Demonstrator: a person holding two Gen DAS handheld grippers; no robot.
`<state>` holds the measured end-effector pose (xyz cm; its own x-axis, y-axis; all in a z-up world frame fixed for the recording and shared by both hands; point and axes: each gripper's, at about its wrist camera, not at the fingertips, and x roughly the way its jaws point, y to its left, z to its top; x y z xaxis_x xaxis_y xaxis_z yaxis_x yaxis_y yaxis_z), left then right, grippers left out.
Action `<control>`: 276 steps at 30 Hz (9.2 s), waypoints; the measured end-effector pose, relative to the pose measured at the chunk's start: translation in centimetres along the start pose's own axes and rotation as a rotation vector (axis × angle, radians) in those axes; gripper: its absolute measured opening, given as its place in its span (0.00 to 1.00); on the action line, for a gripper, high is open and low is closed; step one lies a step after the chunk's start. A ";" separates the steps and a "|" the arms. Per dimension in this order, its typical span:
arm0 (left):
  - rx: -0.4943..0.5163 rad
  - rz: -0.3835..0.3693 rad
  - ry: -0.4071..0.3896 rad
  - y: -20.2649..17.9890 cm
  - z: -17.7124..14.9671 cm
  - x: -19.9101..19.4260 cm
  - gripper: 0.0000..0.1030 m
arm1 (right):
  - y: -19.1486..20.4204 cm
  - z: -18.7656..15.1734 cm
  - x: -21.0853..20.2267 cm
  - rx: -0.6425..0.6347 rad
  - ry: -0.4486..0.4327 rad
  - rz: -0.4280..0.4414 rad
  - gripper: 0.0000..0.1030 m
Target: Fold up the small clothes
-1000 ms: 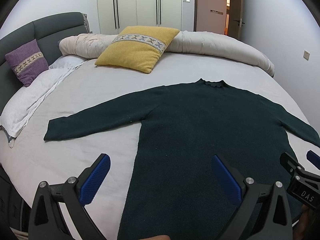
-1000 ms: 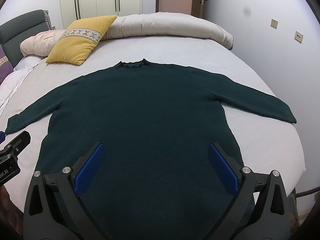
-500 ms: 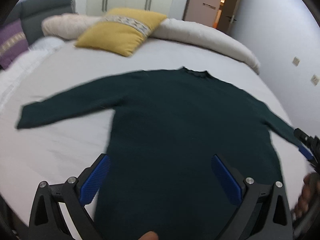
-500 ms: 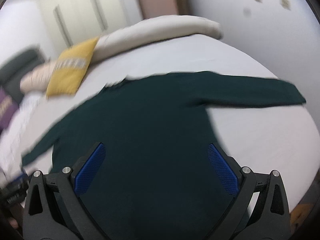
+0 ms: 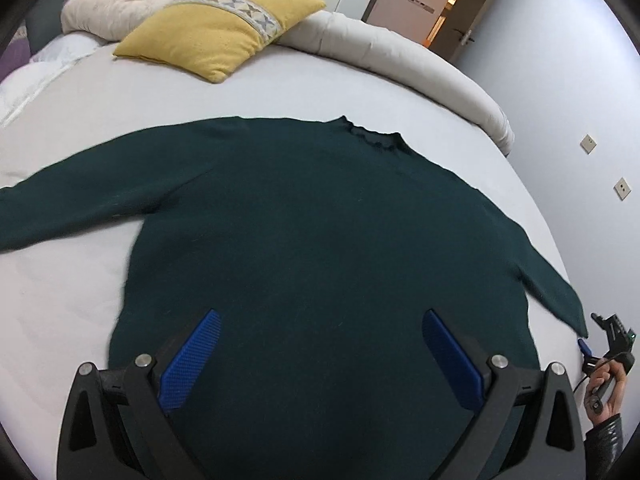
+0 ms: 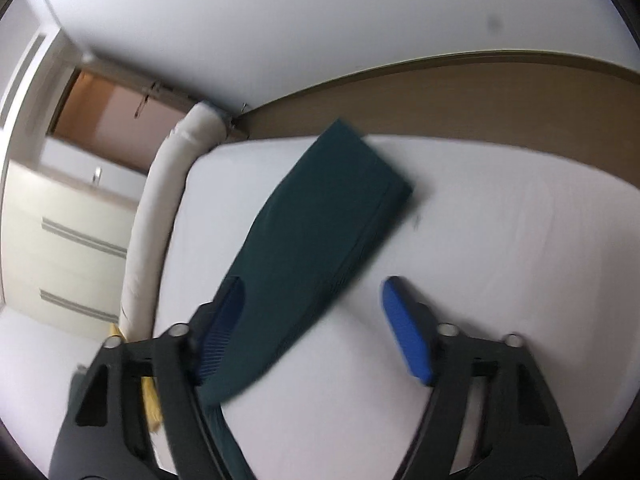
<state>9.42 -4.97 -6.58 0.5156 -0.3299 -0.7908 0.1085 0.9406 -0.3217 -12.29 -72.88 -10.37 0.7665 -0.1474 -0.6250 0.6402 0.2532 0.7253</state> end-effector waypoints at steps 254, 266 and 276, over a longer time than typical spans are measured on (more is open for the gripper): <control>-0.010 0.102 -0.010 14.1 12.5 8.1 0.08 | 28.2 -29.9 21.3 -1.111 0.467 0.008 0.07; 0.032 0.101 -0.054 15.1 11.9 7.9 0.10 | 26.4 -29.3 21.9 -0.981 0.484 0.040 0.06; 0.009 0.094 -0.024 14.6 8.3 5.6 0.46 | 27.5 -29.4 21.2 -0.987 0.500 0.033 0.12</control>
<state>20.88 7.56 -11.37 0.5441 -0.2378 -0.8046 0.0664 0.9682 -0.2413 20.03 -40.94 -12.13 0.5333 0.2197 -0.8169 0.1273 0.9338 0.3343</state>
